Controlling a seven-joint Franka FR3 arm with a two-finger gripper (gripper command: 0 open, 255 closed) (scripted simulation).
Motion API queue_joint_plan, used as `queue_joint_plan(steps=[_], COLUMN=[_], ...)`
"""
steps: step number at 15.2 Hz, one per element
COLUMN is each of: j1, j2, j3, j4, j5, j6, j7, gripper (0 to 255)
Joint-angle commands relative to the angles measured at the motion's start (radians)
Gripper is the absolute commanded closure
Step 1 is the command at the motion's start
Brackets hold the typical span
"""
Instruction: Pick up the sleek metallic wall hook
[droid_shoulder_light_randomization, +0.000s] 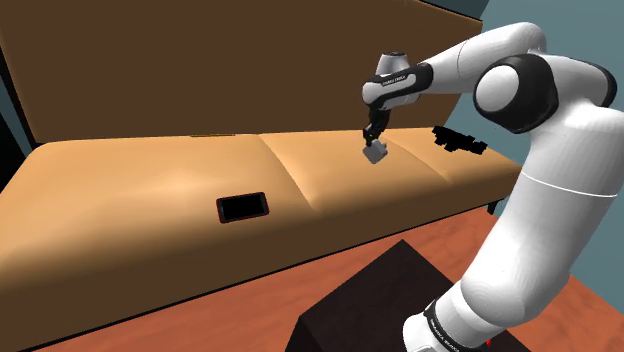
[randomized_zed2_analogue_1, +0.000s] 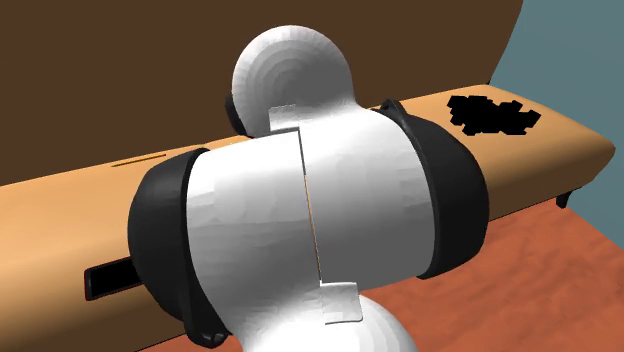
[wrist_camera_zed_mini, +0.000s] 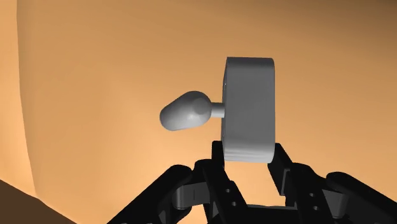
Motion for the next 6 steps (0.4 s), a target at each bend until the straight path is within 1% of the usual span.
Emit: queue_joint_plan(steps=[1, 4, 6], j1=[0.000, 0.002, 0.002], j2=[-0.012, -0.027, -0.028], j3=[-0.001, -0.002, -0.002], j4=[0.012, 0.034, 0.035], j5=[-0.001, -0.002, -0.002], j6=[-0.024, -0.059, -0.061], j7=[-0.005, -0.010, -0.010], gripper=[255, 255, 255])
